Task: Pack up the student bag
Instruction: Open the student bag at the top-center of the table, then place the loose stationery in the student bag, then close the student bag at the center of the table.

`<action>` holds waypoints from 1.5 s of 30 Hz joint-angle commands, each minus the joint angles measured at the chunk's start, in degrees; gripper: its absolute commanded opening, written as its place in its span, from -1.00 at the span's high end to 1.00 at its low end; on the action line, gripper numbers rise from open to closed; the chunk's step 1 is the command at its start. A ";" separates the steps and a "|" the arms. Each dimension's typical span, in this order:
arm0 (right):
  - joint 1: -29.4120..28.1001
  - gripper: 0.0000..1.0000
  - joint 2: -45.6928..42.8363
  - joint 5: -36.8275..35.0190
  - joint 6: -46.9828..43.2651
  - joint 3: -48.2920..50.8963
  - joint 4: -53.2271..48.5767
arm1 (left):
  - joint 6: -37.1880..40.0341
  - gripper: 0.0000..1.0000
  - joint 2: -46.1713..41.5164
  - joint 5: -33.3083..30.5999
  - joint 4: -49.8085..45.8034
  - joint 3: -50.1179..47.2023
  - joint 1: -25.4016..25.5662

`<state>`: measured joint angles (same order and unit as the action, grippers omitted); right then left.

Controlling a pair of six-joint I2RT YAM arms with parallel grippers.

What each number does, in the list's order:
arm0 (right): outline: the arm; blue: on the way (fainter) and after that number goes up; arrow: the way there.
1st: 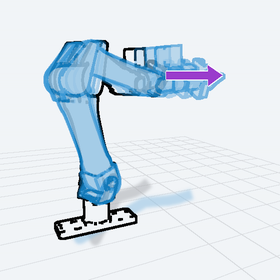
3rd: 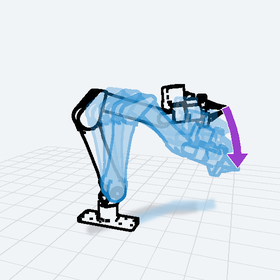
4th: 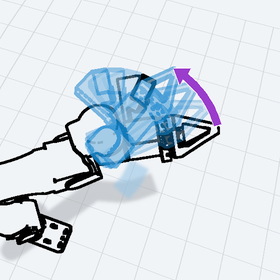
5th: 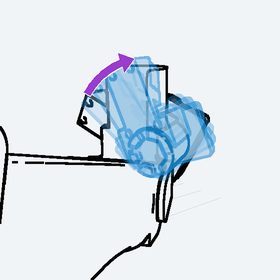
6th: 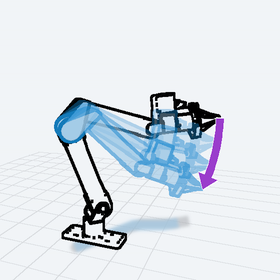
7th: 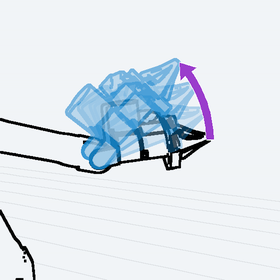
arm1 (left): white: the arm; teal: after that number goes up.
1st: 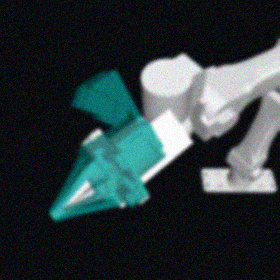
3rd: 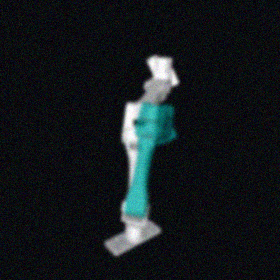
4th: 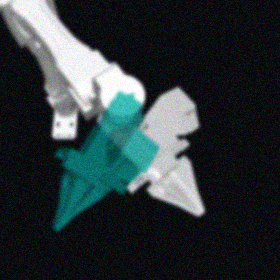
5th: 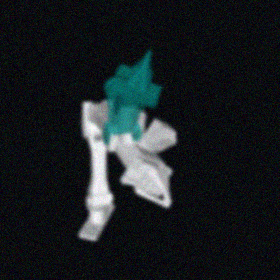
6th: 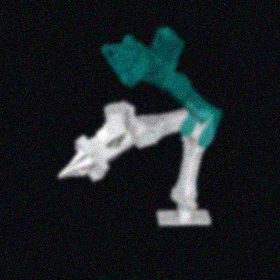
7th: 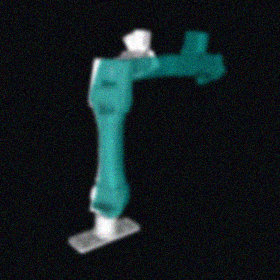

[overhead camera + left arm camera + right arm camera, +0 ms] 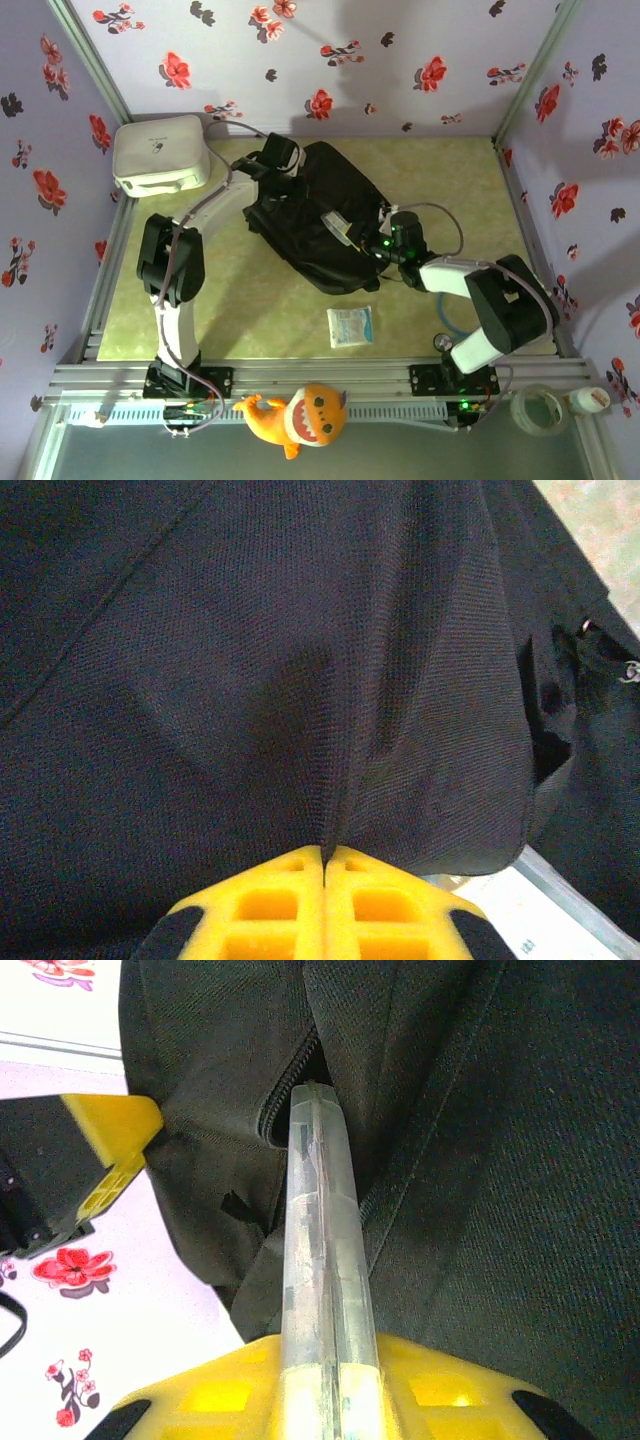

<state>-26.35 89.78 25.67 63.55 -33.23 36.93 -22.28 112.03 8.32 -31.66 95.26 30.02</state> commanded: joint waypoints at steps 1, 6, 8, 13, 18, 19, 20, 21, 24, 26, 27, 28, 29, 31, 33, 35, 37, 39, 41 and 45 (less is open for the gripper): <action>0.00 0.52 3.71 0.91 2.02 -3.99 4.51 | -1.80 1.00 -2.55 3.90 2.99 -0.24 -0.25; 0.01 0.51 7.86 0.18 3.26 -6.03 9.89 | -2.32 1.00 -2.55 3.89 3.27 -0.77 -0.89; -0.01 0.50 9.60 0.16 3.28 -6.94 12.45 | -2.48 1.00 -2.34 3.99 3.35 -0.94 -1.13; -0.41 0.41 15.40 0.67 3.40 -12.45 14.73 | -2.94 1.00 -1.29 4.08 3.43 -1.25 -2.01; -0.37 0.09 17.82 0.78 4.70 -14.85 11.78 | -3.78 1.00 0.37 4.00 3.59 -1.74 -3.24; -0.29 0.01 17.02 0.71 4.66 -14.27 10.27 | -3.80 1.00 0.59 4.07 3.53 -1.80 -3.39; -0.16 -0.04 15.77 0.53 4.50 -13.42 8.64 | -3.82 1.00 0.80 4.08 3.46 -1.77 -3.44; -0.05 -0.08 14.24 0.36 4.18 -12.47 6.92 | -3.78 1.00 0.94 4.08 3.48 -1.75 -3.41; 0.06 -0.22 8.19 -1.64 1.45 -9.02 -1.37 | -3.08 1.00 1.22 4.96 3.03 -1.36 -3.47; 0.07 -0.26 3.90 -3.64 -1.90 -7.85 -10.01 | -2.60 0.98 1.32 5.30 2.81 -1.25 -3.43; 0.07 -0.26 2.29 -4.18 -3.16 -7.33 -12.84 | -2.44 0.98 1.35 5.38 2.75 -1.14 -3.46; 0.07 -0.24 0.78 -4.38 -4.24 -6.83 -15.14 | -2.37 0.97 1.35 5.39 2.66 -1.12 -3.47; -0.03 -0.19 -0.46 -4.35 -5.22 -6.49 -16.49 | -2.31 0.98 1.38 5.48 2.58 -1.13 -3.47; -0.29 0.00 -1.78 -3.86 -6.87 -6.44 -18.50 | -2.32 0.98 1.58 5.55 2.63 -1.13 -3.53; -0.84 0.11 -2.01 -3.49 -8.52 -7.64 -20.01 | -2.41 0.98 1.69 5.74 2.73 -1.18 -3.60; -1.32 0.23 -1.46 -4.09 -9.50 -9.50 -21.42 | -2.58 0.98 1.84 5.76 2.78 -1.00 -3.55; -1.58 0.31 -0.36 -4.49 -9.86 -11.12 -21.49 | -2.67 0.97 1.88 5.83 2.83 -0.96 -3.63; -1.60 0.38 0.88 -4.76 -10.07 -12.63 -21.10 | -2.73 0.98 1.80 5.92 2.76 -1.00 -3.62; -1.60 0.47 2.66 -4.84 -10.11 -14.32 -20.50 | -2.77 0.98 1.80 6.04 2.59 -0.96 -3.65; -1.60 0.57 6.51 -4.49 -10.26 -18.45 -20.90 | -2.90 0.98 1.31 6.56 2.36 -1.38 -3.65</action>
<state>-27.70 94.11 22.00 54.81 -48.64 16.64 -25.17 112.55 13.45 -30.00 93.86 26.98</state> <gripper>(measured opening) 0.220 0.043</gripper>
